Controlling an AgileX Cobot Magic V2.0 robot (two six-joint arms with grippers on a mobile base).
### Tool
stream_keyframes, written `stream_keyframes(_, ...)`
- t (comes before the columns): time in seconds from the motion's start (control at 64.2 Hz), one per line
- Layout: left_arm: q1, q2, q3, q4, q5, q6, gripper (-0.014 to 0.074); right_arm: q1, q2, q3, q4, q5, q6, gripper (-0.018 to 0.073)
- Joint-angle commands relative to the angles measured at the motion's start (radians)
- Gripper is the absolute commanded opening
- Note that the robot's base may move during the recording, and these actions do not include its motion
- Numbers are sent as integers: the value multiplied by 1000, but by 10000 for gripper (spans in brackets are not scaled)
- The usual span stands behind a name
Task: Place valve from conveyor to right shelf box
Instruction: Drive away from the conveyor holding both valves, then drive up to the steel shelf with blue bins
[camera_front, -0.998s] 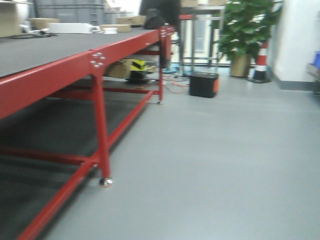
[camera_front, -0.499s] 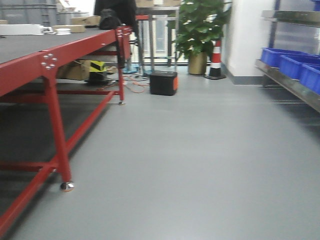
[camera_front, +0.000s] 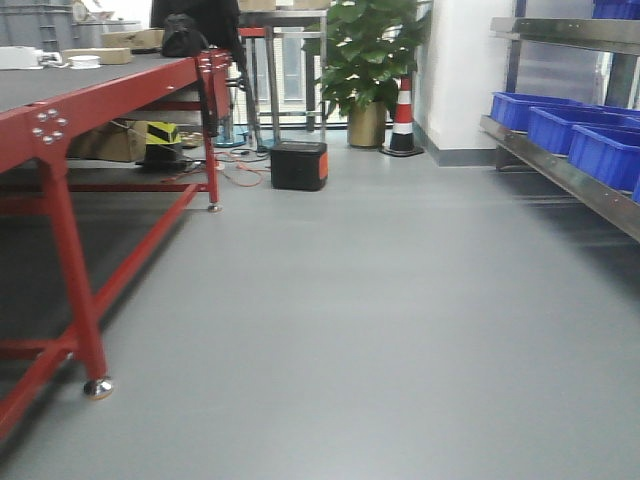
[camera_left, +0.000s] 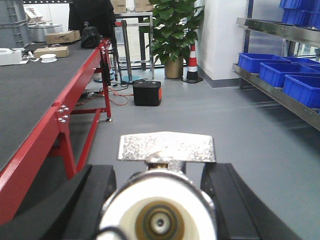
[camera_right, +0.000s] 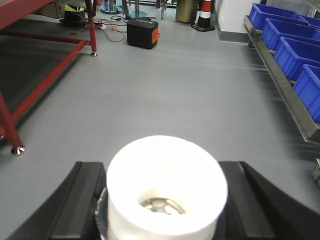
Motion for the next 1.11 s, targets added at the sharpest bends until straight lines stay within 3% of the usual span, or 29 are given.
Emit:
stream_keyframes(0.0, -7, -3, -6, -9, -46, -7, -111, 0, -5, -7, -6, -74, -4, -155)
stream_keyframes(1.091, -7, -3, -6, -9, -46, -7, -111, 0, -5, -7, -6, -74, -4, -155)
